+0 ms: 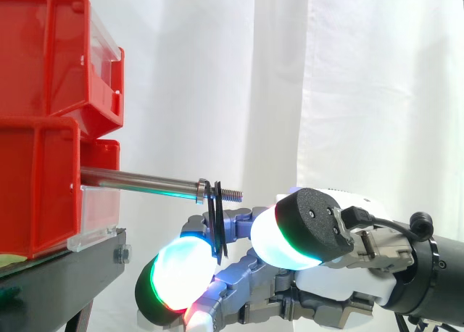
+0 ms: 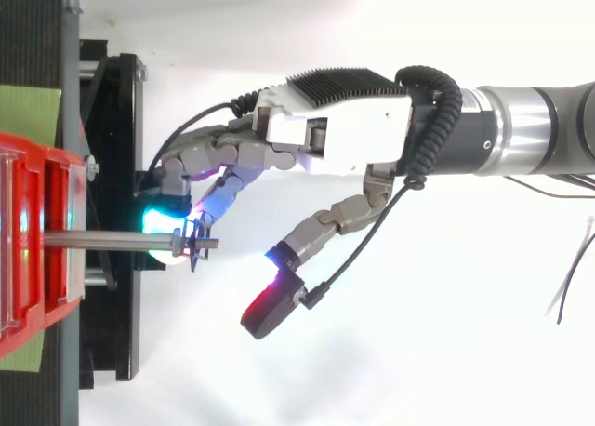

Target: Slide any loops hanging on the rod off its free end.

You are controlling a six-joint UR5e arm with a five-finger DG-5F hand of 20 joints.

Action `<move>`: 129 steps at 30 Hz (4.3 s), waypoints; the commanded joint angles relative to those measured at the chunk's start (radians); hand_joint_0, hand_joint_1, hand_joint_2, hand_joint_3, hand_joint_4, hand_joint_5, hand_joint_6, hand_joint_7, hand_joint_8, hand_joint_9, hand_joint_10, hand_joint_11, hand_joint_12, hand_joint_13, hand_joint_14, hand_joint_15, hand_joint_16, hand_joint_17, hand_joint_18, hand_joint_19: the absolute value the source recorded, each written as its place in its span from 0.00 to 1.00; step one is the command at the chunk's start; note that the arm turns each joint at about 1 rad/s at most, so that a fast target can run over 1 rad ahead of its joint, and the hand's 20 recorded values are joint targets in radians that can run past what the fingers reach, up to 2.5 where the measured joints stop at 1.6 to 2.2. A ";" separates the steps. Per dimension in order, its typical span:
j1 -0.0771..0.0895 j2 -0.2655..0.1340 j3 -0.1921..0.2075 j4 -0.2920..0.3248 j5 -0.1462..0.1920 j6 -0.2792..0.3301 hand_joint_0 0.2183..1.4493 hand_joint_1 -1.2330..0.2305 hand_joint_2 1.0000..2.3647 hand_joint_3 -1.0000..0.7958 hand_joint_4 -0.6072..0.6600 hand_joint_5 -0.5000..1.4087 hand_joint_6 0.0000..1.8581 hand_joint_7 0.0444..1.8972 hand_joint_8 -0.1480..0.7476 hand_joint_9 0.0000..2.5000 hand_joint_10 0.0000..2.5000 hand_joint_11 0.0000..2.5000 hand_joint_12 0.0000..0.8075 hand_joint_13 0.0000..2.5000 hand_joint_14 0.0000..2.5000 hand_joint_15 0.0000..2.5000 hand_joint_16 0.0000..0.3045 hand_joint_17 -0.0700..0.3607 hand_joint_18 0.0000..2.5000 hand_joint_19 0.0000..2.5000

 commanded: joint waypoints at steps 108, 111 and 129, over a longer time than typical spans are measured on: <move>-0.072 0.219 -0.002 -0.761 -0.039 0.075 0.33 0.34 0.00 0.28 0.58 0.16 0.47 0.75 0.48 0.31 0.00 0.10 0.34 0.22 0.00 0.00 0.13 0.37 0.19 0.02; -0.074 0.219 -0.002 -0.765 -0.039 0.079 0.34 0.32 0.00 0.28 0.56 0.16 0.46 0.75 0.47 0.31 0.00 0.10 0.34 0.22 0.00 0.00 0.13 0.38 0.20 0.02; -0.082 0.221 -0.002 -0.775 -0.045 0.084 0.30 0.21 0.00 0.28 0.59 0.15 0.45 0.73 0.45 0.29 0.00 0.10 0.34 0.22 0.00 0.00 0.14 0.38 0.21 0.02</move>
